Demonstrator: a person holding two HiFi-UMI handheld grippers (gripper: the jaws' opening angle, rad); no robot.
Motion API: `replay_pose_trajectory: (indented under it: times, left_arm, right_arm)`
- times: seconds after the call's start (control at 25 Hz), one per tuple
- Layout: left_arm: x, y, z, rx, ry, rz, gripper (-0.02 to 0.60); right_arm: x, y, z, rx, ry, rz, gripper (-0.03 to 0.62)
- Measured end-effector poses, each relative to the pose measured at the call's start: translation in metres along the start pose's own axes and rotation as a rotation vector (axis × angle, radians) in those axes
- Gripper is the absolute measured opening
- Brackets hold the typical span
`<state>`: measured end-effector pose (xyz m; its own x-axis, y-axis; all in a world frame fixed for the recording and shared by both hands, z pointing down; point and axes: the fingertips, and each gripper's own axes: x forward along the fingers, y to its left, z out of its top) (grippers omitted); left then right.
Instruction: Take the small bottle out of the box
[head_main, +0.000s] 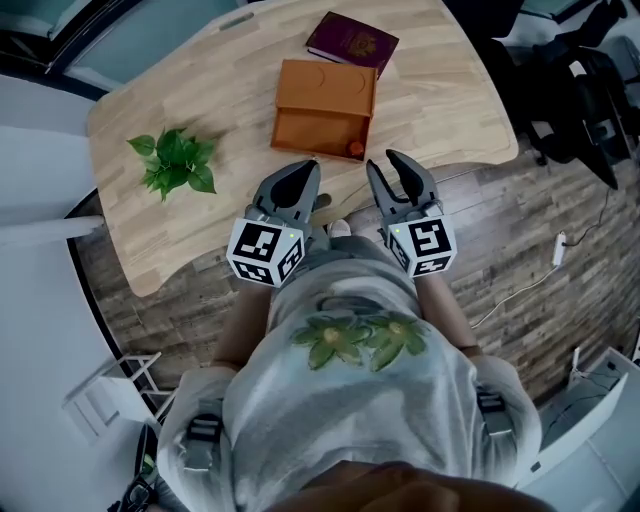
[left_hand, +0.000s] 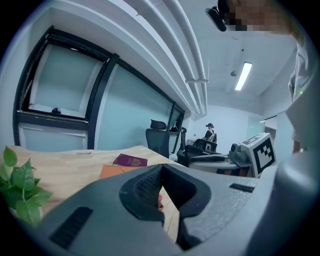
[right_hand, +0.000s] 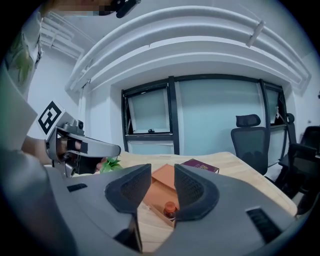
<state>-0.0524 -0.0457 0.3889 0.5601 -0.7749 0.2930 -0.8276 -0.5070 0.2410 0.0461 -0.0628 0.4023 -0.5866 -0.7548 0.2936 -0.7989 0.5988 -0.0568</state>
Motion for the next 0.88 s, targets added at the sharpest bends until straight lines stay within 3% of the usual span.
replay_pose_trajectory:
  times: [0.28, 0.88]
  left_arm:
    - [0.016, 0.007, -0.004, -0.01, 0.023, 0.01, 0.008]
    - [0.018, 0.027, -0.022, -0.058, 0.044, 0.074, 0.008]
  right_arm:
    - [0.019, -0.003, -0.025, 0.009, 0.072, 0.038, 0.155]
    - [0.055, -0.008, -0.069, 0.005, 0.181, 0.069, 0.178]
